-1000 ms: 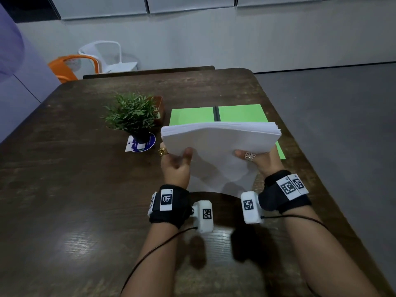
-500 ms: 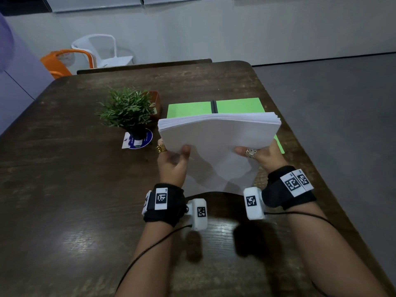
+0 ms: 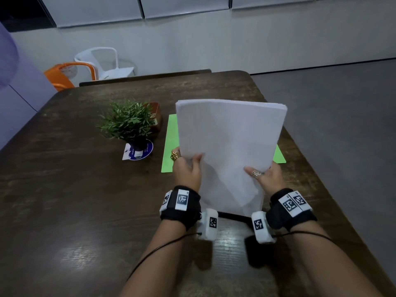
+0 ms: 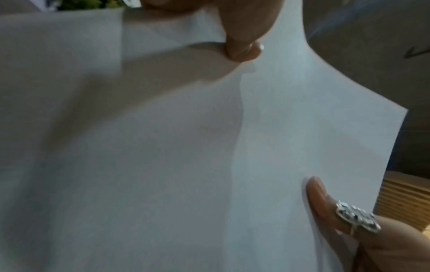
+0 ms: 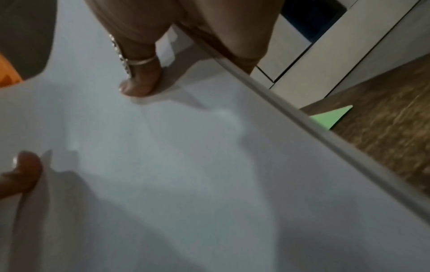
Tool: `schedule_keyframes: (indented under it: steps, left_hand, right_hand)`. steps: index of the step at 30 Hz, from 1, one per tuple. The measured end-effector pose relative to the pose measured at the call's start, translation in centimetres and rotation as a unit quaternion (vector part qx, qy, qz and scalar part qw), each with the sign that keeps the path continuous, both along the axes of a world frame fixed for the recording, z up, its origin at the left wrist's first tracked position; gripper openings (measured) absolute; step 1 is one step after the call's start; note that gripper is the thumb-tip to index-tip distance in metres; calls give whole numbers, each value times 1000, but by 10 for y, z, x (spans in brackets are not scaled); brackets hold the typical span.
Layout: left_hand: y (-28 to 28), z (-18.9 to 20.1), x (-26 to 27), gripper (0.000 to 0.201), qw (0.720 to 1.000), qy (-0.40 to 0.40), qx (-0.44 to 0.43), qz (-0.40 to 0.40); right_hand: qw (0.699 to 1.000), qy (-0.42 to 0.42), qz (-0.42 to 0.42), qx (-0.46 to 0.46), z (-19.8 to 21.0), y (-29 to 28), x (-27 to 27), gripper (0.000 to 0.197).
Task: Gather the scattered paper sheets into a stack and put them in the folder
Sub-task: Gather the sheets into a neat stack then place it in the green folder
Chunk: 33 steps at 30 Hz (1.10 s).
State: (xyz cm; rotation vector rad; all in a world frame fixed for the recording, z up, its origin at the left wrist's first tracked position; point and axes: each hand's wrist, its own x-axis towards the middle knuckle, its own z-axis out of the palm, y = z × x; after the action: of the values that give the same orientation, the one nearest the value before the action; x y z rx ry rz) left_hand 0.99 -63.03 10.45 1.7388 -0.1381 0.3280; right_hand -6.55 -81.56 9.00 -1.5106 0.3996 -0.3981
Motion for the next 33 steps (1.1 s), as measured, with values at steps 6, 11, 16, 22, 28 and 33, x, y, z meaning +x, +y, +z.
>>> schedule_keyframes:
  steps: [6,11,16,22,28,33]
  left_hand:
    - [-38,9,52,34,986,86,113,-91]
    - [-68,-16,87,39,943,214,194,-166]
    - [-75,-41,131,41,867,204,373,-261]
    - [-81,-101,172,63,733,244,599,-212]
    - [-107,-126,181,85,681,243,633,-275]
    - [-96,-133,166,77,632,230,679,-295]
  right_hand:
    - [999,19,-23,-26,11,-18,-4,29]
    - [995,67,-76,24,-8,-29,2,27]
    - [986,105,-115,56,-25,-49,-4,20]
    - [972,115,-179,99,-44,-77,-12,28]
    - [966,116,-190,134,-53,-81,-16,17]
    - [963,118,-200,139,-56,-82,-13,24]
